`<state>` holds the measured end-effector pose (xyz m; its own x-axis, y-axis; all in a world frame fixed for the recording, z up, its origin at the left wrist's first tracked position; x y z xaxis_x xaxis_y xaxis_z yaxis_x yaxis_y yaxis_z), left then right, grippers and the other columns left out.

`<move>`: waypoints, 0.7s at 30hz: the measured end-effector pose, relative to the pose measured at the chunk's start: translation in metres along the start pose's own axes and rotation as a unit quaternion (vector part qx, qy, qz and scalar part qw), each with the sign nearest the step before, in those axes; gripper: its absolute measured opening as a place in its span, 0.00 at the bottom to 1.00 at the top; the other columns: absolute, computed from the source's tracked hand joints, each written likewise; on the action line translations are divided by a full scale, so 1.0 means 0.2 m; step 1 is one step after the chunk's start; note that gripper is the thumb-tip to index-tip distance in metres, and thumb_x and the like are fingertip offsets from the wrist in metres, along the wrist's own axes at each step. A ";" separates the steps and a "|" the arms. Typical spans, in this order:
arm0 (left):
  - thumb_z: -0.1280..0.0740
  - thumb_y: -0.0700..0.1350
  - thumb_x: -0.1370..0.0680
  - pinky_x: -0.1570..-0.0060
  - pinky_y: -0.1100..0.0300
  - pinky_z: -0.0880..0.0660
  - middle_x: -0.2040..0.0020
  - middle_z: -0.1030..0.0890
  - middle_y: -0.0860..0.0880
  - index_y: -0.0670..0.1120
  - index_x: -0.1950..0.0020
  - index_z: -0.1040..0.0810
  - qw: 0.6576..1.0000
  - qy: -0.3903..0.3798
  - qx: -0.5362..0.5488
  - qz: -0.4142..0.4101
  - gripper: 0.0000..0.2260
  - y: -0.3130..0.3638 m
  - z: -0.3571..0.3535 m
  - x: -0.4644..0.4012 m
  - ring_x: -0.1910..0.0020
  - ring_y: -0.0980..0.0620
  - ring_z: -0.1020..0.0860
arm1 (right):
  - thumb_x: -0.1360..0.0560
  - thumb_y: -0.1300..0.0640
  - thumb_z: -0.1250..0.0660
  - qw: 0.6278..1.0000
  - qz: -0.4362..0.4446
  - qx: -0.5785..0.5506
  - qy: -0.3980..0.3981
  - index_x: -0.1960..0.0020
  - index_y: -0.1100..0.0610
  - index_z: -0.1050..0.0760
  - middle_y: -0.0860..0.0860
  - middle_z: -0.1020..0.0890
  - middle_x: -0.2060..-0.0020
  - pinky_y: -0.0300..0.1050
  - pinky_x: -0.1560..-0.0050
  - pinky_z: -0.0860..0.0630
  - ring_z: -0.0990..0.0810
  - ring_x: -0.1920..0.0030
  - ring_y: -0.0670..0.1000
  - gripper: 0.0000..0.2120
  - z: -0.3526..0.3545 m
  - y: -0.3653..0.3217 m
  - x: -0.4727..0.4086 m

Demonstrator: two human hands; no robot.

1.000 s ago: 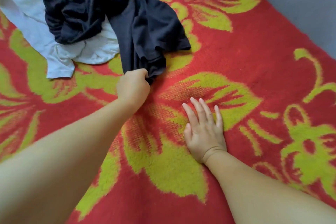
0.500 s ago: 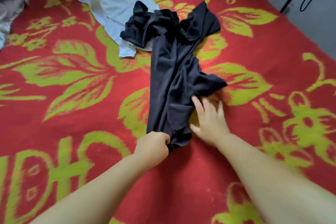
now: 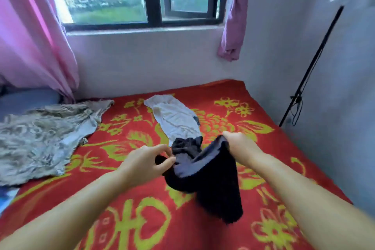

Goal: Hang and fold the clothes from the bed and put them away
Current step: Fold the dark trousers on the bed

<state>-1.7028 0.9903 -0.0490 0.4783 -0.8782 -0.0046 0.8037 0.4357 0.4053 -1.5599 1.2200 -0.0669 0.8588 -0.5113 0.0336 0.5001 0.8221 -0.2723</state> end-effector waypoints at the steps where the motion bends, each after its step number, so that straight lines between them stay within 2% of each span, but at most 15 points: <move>1: 0.39 0.63 0.24 0.62 0.57 0.26 0.60 0.18 0.54 0.58 0.48 0.25 0.999 0.021 -0.042 -0.007 0.12 0.01 0.14 0.03 0.62 0.53 0.22 | 0.24 0.63 0.45 1.000 -0.013 -0.009 0.026 0.59 0.54 0.36 0.60 0.20 0.55 0.50 0.62 0.31 0.21 0.57 0.61 0.06 0.19 -0.01 0.03; 3: 0.39 0.67 0.27 0.60 0.57 0.25 0.57 0.18 0.53 0.57 0.46 0.25 0.991 0.060 -0.121 -0.011 0.18 0.03 0.37 0.10 0.57 0.50 0.21 | 0.25 0.64 0.44 0.997 -0.010 -0.002 0.070 0.60 0.54 0.36 0.61 0.20 0.56 0.50 0.62 0.31 0.23 0.58 0.61 0.07 0.51 -0.05 0.10; 4: 0.40 0.67 0.26 0.60 0.57 0.26 0.55 0.18 0.53 0.56 0.46 0.25 0.984 0.079 -0.159 -0.022 0.19 0.04 0.46 0.14 0.55 0.49 0.20 | 0.26 0.65 0.44 0.996 -0.001 0.007 0.089 0.59 0.55 0.35 0.61 0.20 0.57 0.51 0.62 0.31 0.23 0.58 0.61 0.07 0.65 -0.09 0.14; 7: 0.39 0.59 0.22 0.59 0.56 0.28 0.51 0.18 0.53 0.54 0.48 0.22 0.966 0.127 -0.223 -0.030 0.12 0.09 0.65 0.23 0.49 0.48 0.21 | 0.27 0.67 0.43 0.990 0.026 0.014 0.138 0.55 0.57 0.30 0.58 0.21 0.59 0.50 0.61 0.30 0.24 0.58 0.61 0.07 0.93 -0.23 0.23; 10: 0.36 0.52 0.22 0.60 0.55 0.29 0.53 0.18 0.51 0.51 0.50 0.21 0.972 0.165 -0.167 0.017 0.07 0.12 0.82 0.32 0.50 0.45 0.21 | 0.28 0.69 0.43 0.983 0.029 -0.045 0.174 0.59 0.59 0.29 0.55 0.24 0.63 0.48 0.62 0.33 0.26 0.59 0.58 0.08 1.10 -0.34 0.32; 13: 0.36 0.42 0.24 0.58 0.53 0.27 0.58 0.20 0.50 0.48 0.55 0.21 0.975 0.186 -0.116 0.045 0.04 0.12 0.98 0.41 0.53 0.43 0.22 | 0.29 0.70 0.44 0.976 -0.015 -0.100 0.193 0.56 0.60 0.26 0.56 0.23 0.61 0.44 0.61 0.35 0.27 0.58 0.57 0.11 1.19 -0.36 0.41; 15: 0.36 0.41 0.23 0.55 0.50 0.25 0.57 0.20 0.48 0.46 0.55 0.21 0.973 0.198 -0.115 0.042 0.05 0.12 1.09 0.44 0.52 0.43 0.23 | 0.29 0.70 0.45 0.972 -0.038 -0.119 0.198 0.51 0.59 0.24 0.56 0.23 0.58 0.42 0.59 0.34 0.26 0.57 0.56 0.15 1.25 -0.37 0.45; 18: 0.35 0.41 0.22 0.51 0.49 0.26 0.54 0.21 0.46 0.43 0.50 0.19 0.961 0.260 -0.095 0.016 0.06 0.16 1.23 0.45 0.52 0.42 0.23 | 0.28 0.70 0.45 0.967 -0.038 -0.115 0.224 0.50 0.59 0.23 0.56 0.23 0.57 0.42 0.60 0.35 0.27 0.57 0.55 0.15 1.36 -0.40 0.48; 21: 0.36 0.41 0.22 0.59 0.53 0.28 0.63 0.22 0.44 0.42 0.56 0.20 0.948 0.316 0.010 0.031 0.06 0.18 1.36 0.44 0.58 0.41 0.22 | 0.25 0.67 0.42 0.955 -0.022 -0.131 0.264 0.53 0.58 0.24 0.55 0.23 0.61 0.43 0.61 0.36 0.26 0.58 0.56 0.09 1.47 -0.44 0.49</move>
<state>-1.7283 0.8751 0.2146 0.6457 -0.5545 -0.5250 0.7636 0.4732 0.4394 -1.4869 1.1708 0.2441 0.6271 -0.6555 -0.4208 0.4299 0.7417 -0.5148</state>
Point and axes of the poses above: each hand's wrist, its own x-axis away from the middle knuckle, its own z-axis out of the back of the hand, y = z × x, the point moved 3 cm from there along -x, towards the middle knuckle
